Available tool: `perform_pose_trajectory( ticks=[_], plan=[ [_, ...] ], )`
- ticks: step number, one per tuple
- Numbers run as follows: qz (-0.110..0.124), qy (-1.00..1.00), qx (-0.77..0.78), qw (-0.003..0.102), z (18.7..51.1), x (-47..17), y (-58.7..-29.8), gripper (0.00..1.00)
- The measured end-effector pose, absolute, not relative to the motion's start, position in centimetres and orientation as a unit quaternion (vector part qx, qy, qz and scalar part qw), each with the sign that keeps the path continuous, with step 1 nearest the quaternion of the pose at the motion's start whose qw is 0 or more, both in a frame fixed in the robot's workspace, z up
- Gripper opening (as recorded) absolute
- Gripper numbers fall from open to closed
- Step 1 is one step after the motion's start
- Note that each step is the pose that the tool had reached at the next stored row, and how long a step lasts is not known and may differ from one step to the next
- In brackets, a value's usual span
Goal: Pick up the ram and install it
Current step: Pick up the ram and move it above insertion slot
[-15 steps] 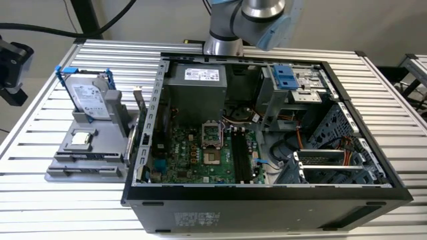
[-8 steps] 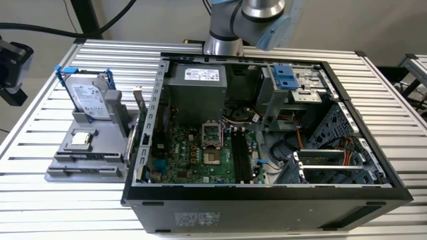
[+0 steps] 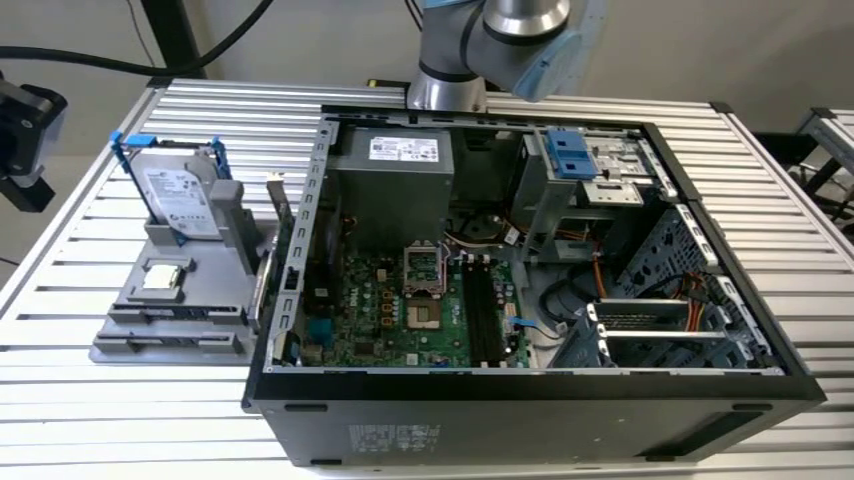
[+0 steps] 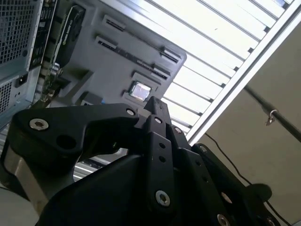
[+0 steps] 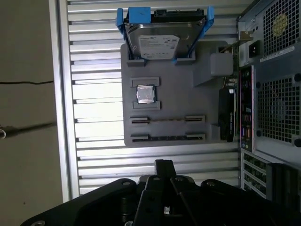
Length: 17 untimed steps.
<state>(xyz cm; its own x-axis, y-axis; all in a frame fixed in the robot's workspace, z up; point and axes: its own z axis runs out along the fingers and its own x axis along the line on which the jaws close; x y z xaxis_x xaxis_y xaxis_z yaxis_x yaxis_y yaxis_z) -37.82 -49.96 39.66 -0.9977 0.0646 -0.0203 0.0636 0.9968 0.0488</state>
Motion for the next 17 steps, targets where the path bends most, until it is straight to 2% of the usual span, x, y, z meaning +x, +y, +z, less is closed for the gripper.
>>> perform_pose_trajectory(
  ticks=[17],
  plan=[
    [0.025,1.0,-0.007,0.011,39.66,-37.83,-49.96,0.0]
  ],
)
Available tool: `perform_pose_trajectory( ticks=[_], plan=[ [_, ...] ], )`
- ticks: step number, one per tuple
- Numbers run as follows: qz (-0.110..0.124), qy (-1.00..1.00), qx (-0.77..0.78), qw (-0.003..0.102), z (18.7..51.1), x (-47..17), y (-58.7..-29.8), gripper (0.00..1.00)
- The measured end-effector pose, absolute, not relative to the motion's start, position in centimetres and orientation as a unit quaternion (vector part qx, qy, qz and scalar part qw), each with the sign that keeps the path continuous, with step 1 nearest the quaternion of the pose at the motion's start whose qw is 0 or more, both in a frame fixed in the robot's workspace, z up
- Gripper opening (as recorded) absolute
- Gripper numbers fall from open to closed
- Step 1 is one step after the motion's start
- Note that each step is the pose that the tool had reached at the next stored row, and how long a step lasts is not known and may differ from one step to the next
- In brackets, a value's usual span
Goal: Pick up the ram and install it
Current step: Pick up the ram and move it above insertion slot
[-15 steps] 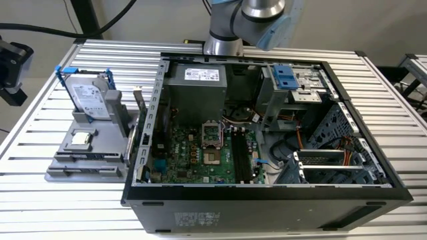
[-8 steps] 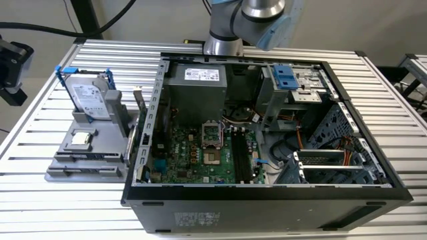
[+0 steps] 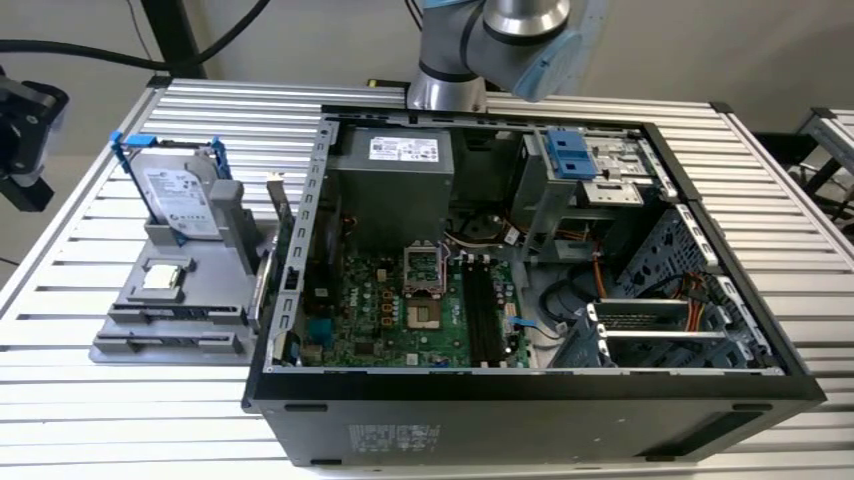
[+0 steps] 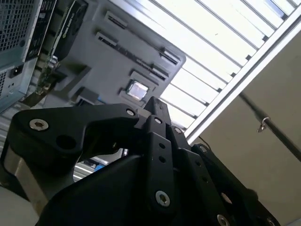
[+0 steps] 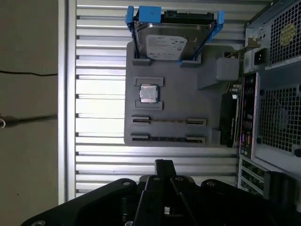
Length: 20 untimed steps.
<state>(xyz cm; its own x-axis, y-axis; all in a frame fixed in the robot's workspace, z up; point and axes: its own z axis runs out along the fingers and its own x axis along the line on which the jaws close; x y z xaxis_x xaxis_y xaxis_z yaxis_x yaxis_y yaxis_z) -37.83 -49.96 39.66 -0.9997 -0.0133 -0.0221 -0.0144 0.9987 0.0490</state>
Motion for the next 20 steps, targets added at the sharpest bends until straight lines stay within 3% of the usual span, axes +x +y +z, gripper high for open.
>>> perform_pose_trajectory(
  ticks=[20],
  plan=[
    [0.025,0.99,-0.137,0.008,39.66,-37.83,-49.95,0.0]
  ],
)
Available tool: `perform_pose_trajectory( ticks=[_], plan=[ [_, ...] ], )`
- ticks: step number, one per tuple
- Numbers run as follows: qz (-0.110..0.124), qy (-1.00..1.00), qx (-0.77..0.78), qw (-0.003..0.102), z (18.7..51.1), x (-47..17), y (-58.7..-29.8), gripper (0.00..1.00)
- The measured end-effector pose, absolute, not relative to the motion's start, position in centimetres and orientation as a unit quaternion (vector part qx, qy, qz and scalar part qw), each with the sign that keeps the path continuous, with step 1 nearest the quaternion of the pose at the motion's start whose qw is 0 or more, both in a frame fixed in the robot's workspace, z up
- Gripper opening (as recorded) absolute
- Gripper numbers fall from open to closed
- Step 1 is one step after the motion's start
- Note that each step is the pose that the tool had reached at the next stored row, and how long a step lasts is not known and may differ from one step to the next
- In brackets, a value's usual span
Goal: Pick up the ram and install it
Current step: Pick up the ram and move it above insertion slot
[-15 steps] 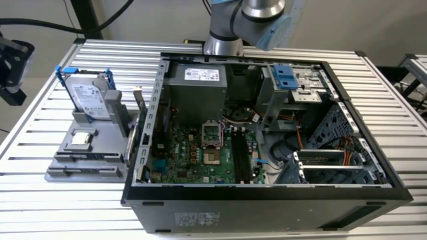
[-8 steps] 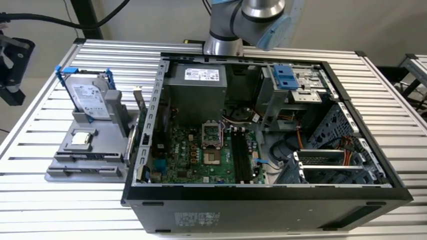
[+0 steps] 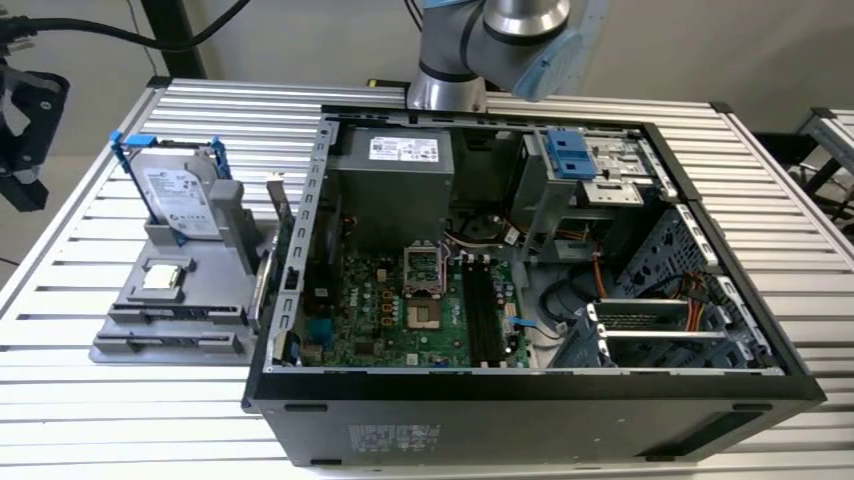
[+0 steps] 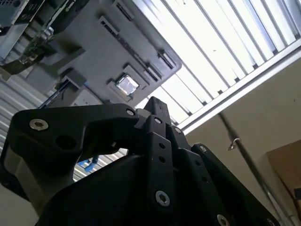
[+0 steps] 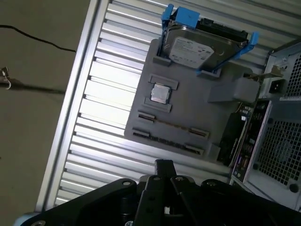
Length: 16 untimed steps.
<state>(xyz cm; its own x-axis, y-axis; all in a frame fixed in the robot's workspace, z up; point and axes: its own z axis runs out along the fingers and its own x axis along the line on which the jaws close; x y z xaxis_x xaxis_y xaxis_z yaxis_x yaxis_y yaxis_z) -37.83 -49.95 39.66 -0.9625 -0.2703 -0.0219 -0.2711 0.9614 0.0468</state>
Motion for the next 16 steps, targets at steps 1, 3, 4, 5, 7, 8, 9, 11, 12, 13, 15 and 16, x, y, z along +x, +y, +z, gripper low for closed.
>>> perform_pose_trajectory(
  ticks=[1,3,4,5,7,8,9,11,12,13,15,16],
  plan=[
    [0.025,0.99,-0.142,0.008,39.66,-37.83,-49.95,0.0],
    [0.025,0.987,-0.156,0.007,39.66,-37.83,-49.95,0.0],
    [0.025,0.986,-0.165,0.007,39.66,-37.83,-49.95,0.0],
    [0.025,0.984,-0.174,0.007,39.66,-37.83,-49.95,0.0],
    [0.025,0.981,-0.191,0.006,39.66,-37.83,-49.95,0.0],
    [0.025,0.98,-0.199,0.006,39.66,-37.83,-49.94,0.0],
    [0.025,0.978,-0.207,0.006,39.66,-37.83,-49.94,0.0],
    [0.025,0.974,-0.223,0.005,39.66,-37.83,-49.94,0.0],
    [0.025,0.973,-0.231,0.005,39.66,-37.83,-49.94,0.0],
    [0.025,0.97,-0.24,0.005,39.66,-37.83,-49.94,0.0],
    [0.025,0.966,-0.256,0.005,39.66,-37.83,-49.94,0.0],
    [0.025,0.964,-0.265,0.004,39.66,-37.83,-49.94,0.0]
  ],
)
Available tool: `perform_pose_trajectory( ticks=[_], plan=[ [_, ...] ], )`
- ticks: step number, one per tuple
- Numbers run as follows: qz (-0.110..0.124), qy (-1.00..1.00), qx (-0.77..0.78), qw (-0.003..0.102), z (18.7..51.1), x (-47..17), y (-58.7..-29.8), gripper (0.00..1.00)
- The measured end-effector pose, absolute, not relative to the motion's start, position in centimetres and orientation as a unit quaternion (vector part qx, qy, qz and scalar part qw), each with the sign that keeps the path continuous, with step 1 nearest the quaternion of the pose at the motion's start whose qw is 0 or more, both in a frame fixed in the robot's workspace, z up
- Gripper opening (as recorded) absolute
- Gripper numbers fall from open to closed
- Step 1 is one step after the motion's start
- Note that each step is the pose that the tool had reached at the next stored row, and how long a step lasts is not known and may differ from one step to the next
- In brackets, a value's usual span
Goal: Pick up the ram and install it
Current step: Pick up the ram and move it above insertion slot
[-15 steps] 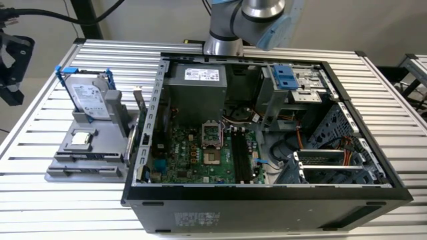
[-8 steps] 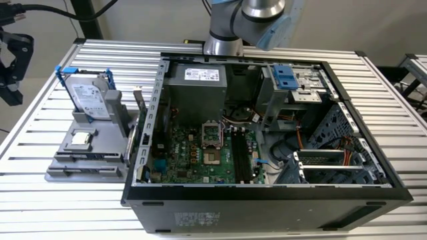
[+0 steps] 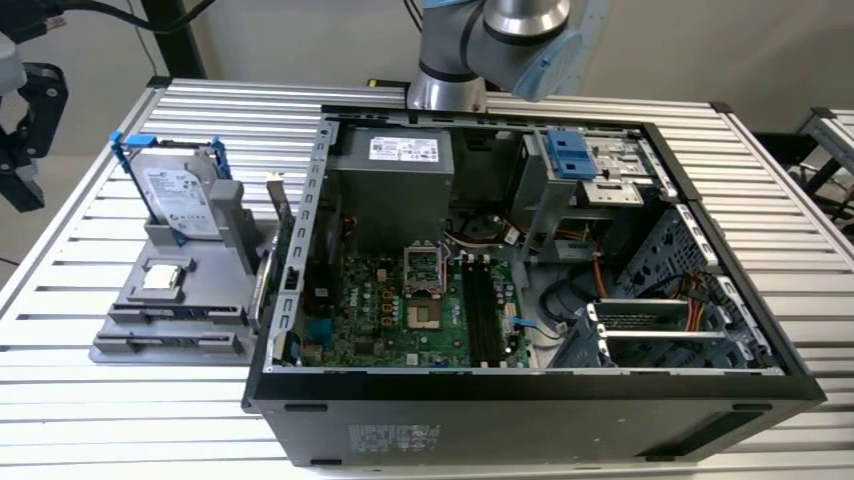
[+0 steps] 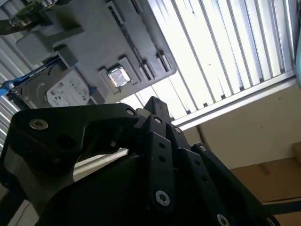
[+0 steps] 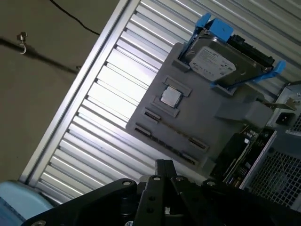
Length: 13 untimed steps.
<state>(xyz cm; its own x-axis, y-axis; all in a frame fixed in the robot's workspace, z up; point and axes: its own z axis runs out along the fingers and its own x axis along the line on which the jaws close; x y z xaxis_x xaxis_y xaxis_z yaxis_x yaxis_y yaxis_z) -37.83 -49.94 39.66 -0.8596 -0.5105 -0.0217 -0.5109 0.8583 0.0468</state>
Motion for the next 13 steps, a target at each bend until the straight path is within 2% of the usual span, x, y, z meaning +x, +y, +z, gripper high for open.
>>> perform_pose_trajectory(
  ticks=[13],
  plan=[
    [0.026,0.926,-0.377,0.001,39.66,-37.83,-49.94,0.0]
  ],
)
